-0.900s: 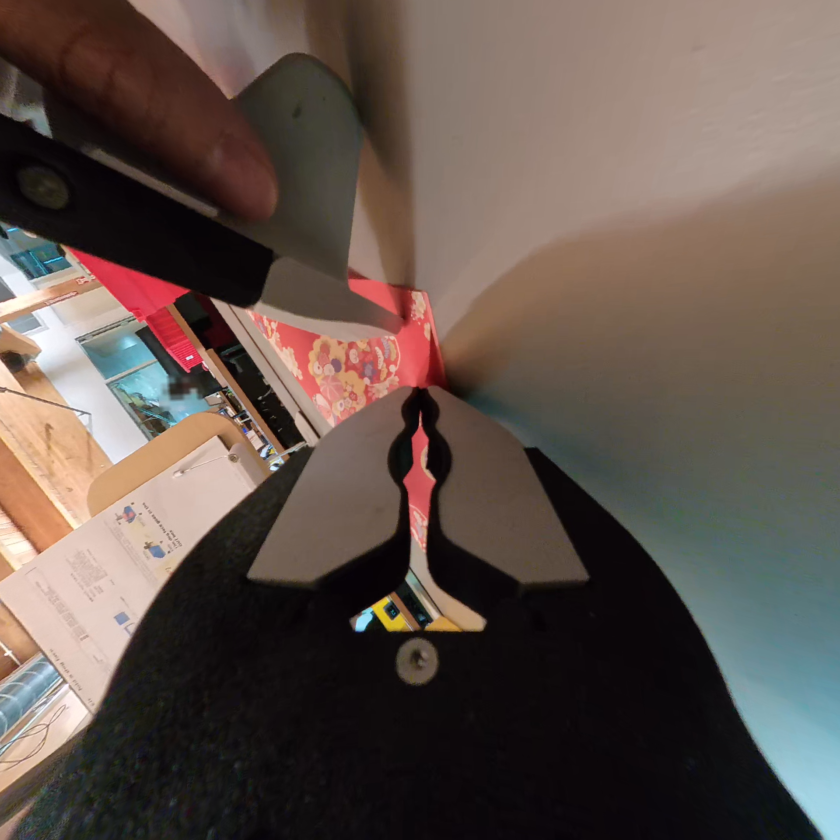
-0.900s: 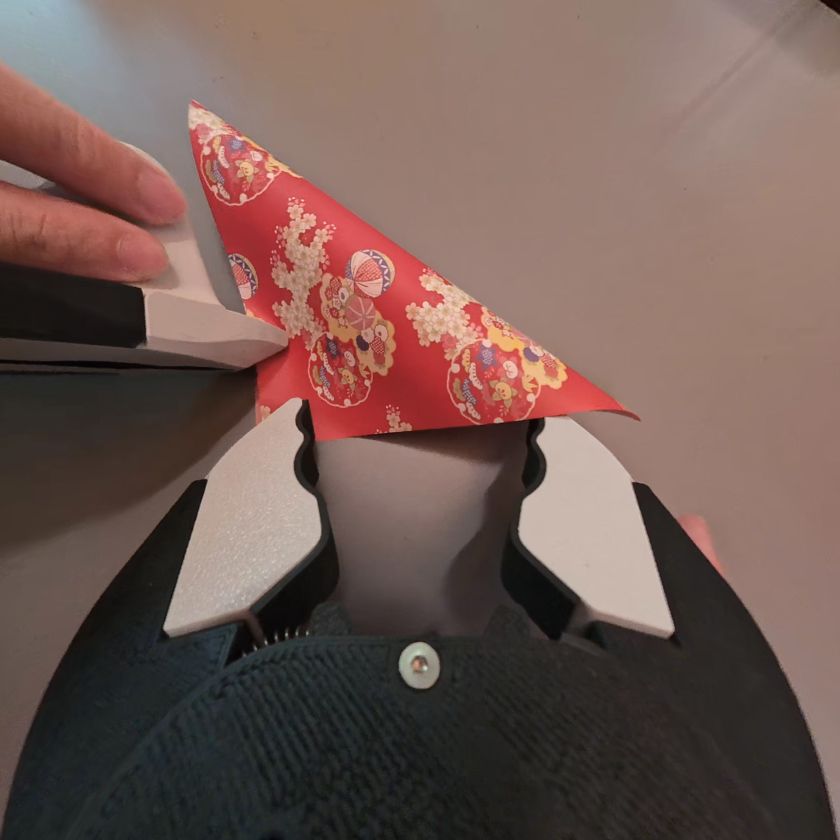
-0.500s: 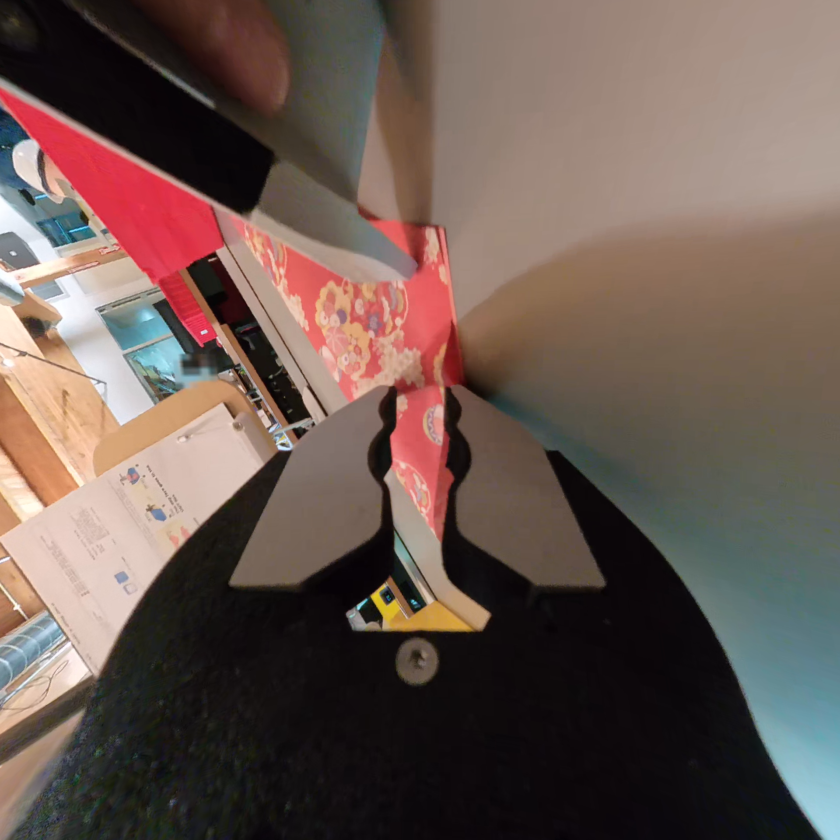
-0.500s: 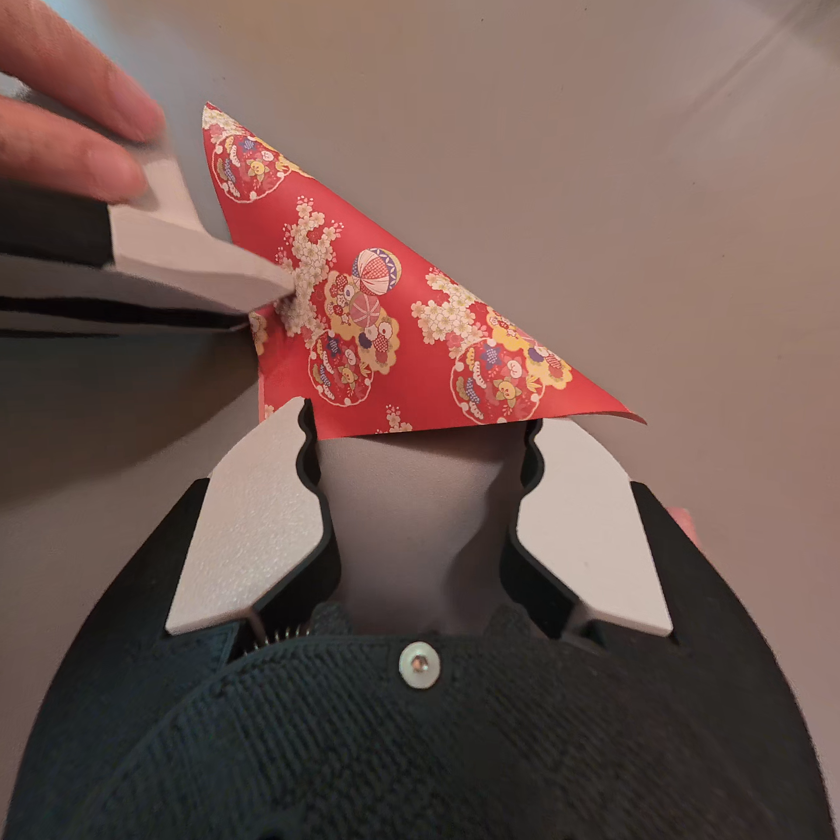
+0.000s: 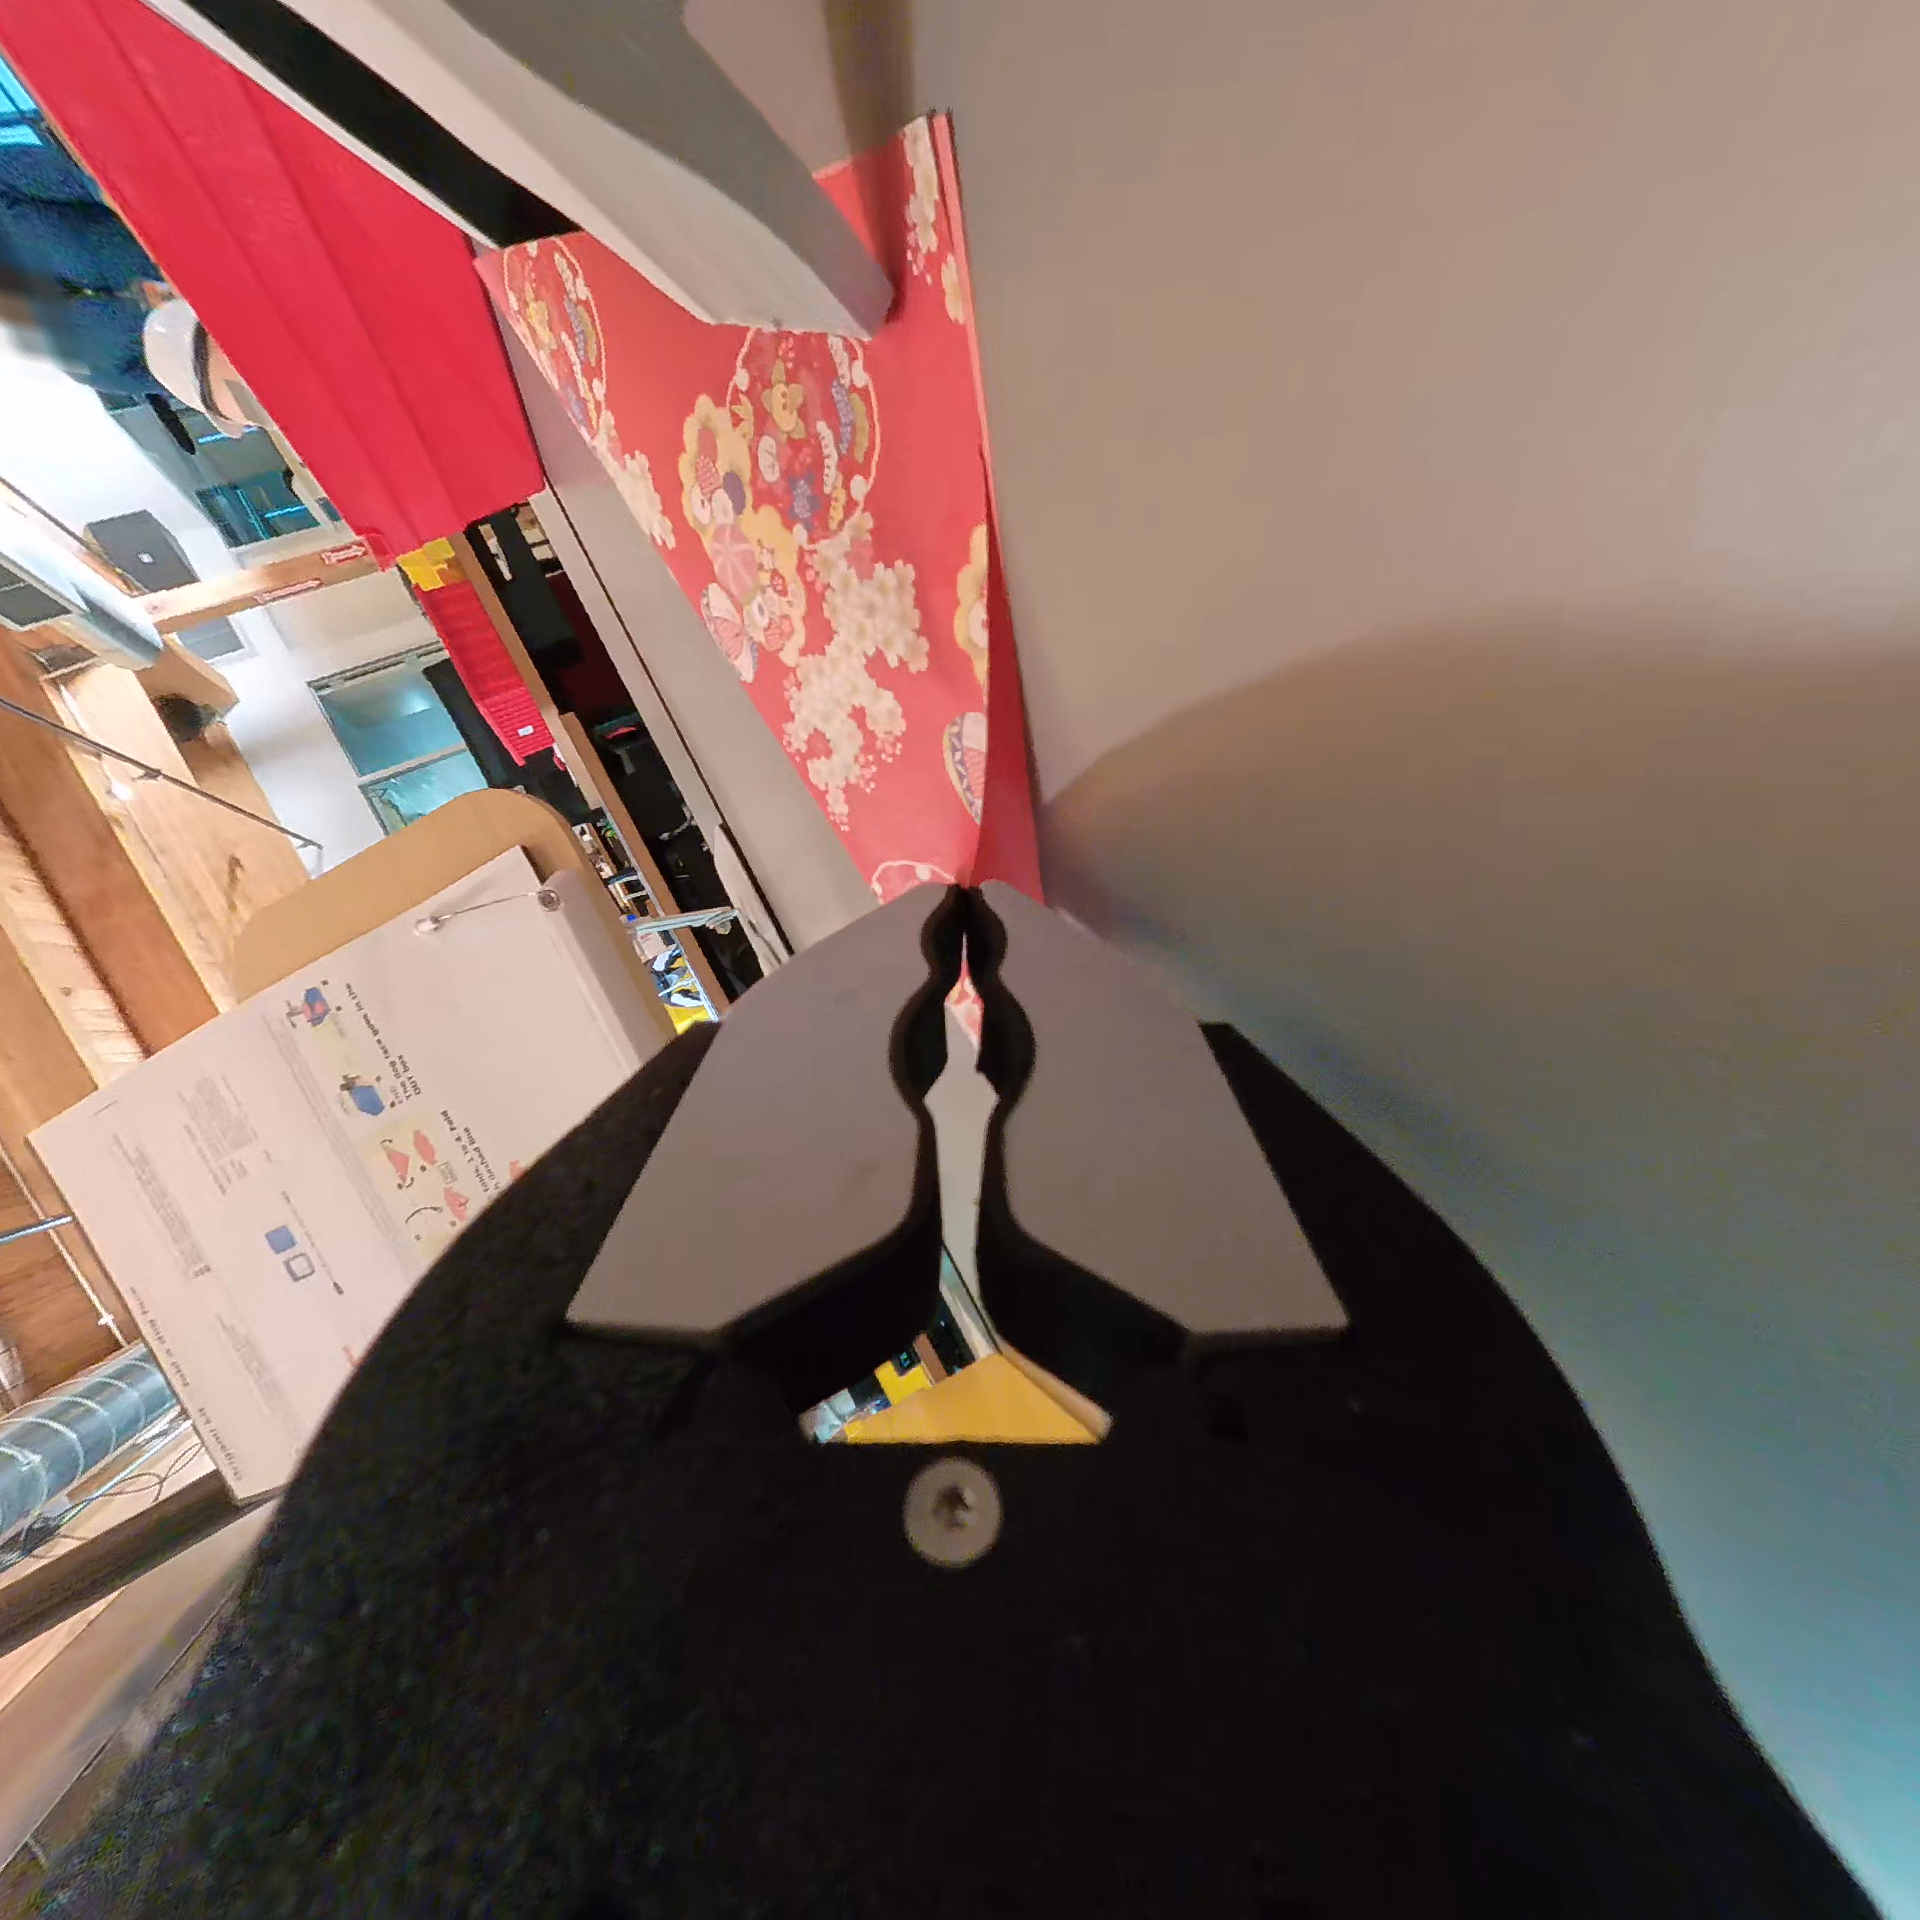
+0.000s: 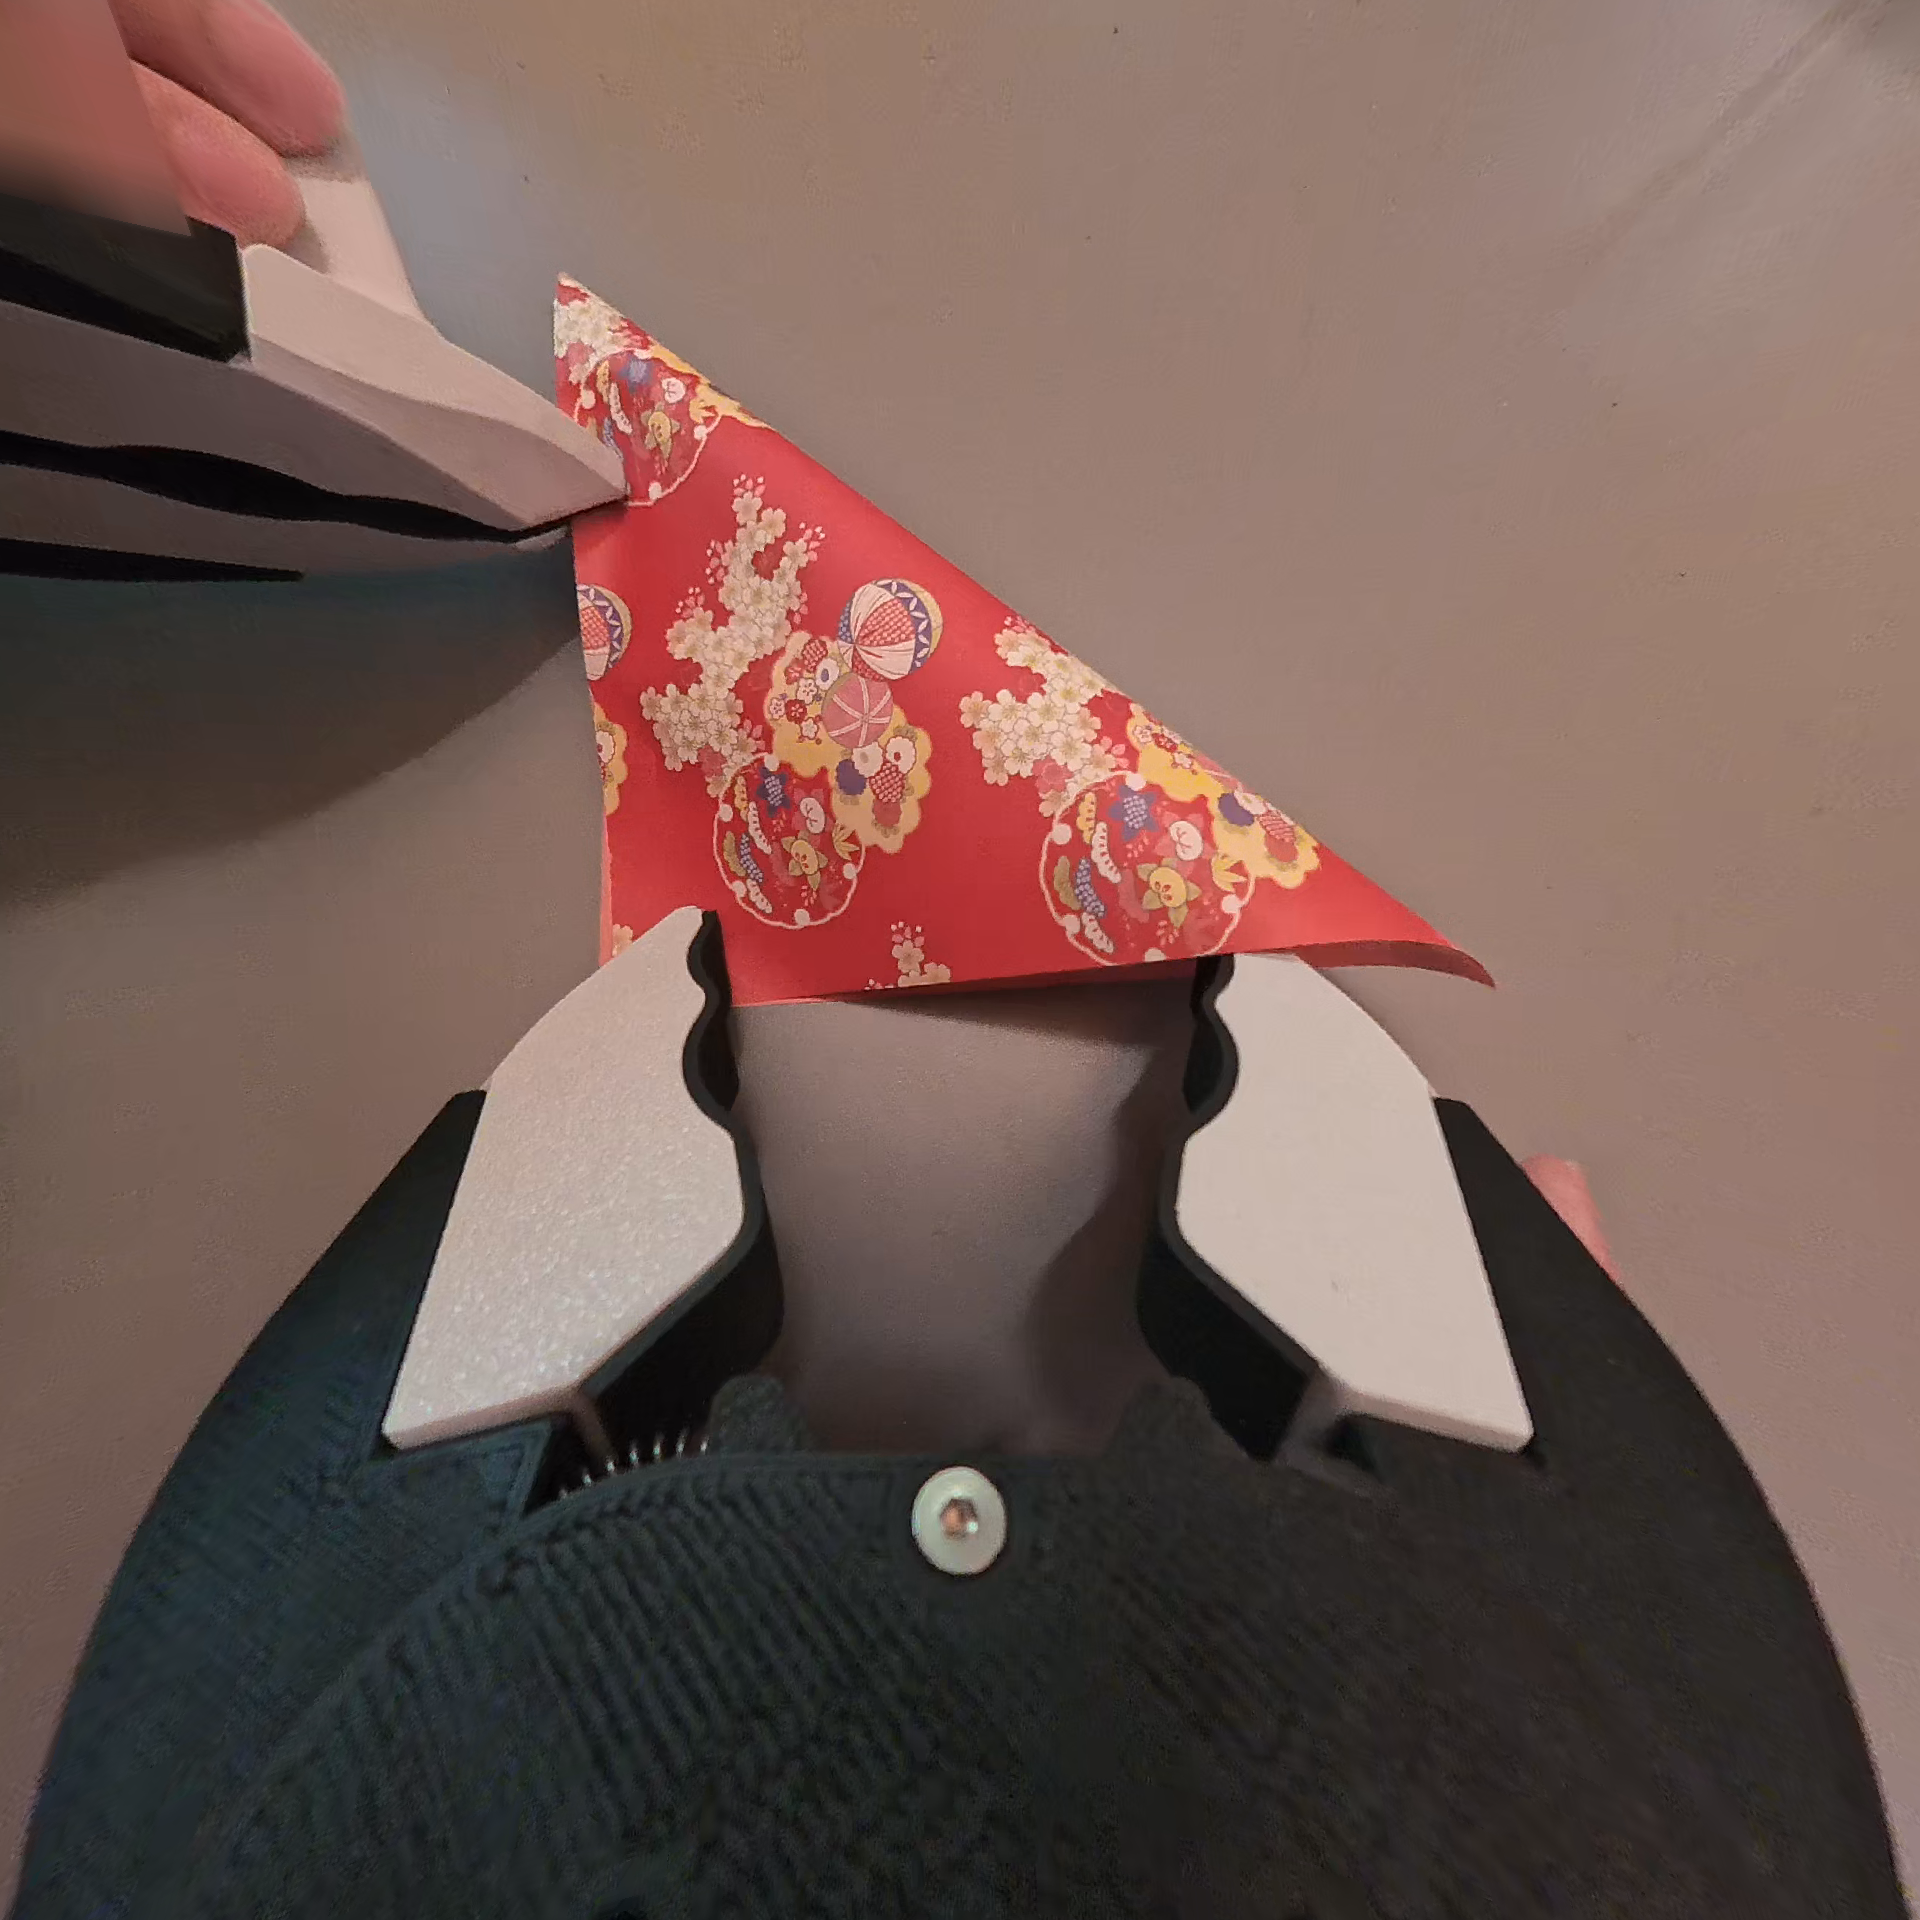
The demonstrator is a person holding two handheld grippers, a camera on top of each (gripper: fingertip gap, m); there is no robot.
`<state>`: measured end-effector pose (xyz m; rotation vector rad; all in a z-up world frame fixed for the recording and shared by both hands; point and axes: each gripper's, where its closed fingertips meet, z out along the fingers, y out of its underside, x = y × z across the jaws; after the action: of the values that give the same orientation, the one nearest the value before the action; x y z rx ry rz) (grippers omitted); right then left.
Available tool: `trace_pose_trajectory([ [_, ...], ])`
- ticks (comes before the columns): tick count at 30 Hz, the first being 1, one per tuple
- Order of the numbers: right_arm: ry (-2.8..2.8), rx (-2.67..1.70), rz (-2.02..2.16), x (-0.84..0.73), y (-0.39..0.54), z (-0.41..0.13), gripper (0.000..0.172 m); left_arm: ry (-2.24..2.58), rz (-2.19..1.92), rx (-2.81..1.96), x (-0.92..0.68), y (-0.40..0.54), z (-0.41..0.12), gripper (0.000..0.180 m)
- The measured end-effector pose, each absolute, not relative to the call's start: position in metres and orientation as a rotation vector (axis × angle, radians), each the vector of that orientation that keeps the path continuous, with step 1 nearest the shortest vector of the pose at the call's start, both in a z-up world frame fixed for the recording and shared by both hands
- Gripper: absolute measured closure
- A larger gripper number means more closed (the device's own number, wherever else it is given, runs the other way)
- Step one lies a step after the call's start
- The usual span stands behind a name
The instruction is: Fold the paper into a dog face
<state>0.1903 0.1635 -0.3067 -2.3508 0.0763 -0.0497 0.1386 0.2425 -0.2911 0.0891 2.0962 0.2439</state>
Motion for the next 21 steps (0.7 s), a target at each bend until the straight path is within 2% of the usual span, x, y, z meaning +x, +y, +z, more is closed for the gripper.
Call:
trace_pose_trajectory([
  [1, 0.073, -2.352, -0.043, 0.19, 0.163, -0.307, 0.085, 2.099, 0.241, 0.086, 0.139, 0.243, -0.292, 0.18],
  [8, 0.049, -2.35, -0.022, 0.186, 0.161, -0.306, 0.074, 2.115, 0.222, 0.049, 0.141, 0.252, -0.295, 0.18],
  [17, 0.246, -2.211, 0.07, 0.205, 0.159, -0.289, 0.087, 2.133, 0.226, 0.063, 0.144, 0.251, -0.297, 0.18],
  [21, 0.23, -2.157, 0.051, 0.208, 0.158, -0.28, 0.086, 2.105, 0.214, 0.052, 0.145, 0.25, -0.285, 0.18],
])
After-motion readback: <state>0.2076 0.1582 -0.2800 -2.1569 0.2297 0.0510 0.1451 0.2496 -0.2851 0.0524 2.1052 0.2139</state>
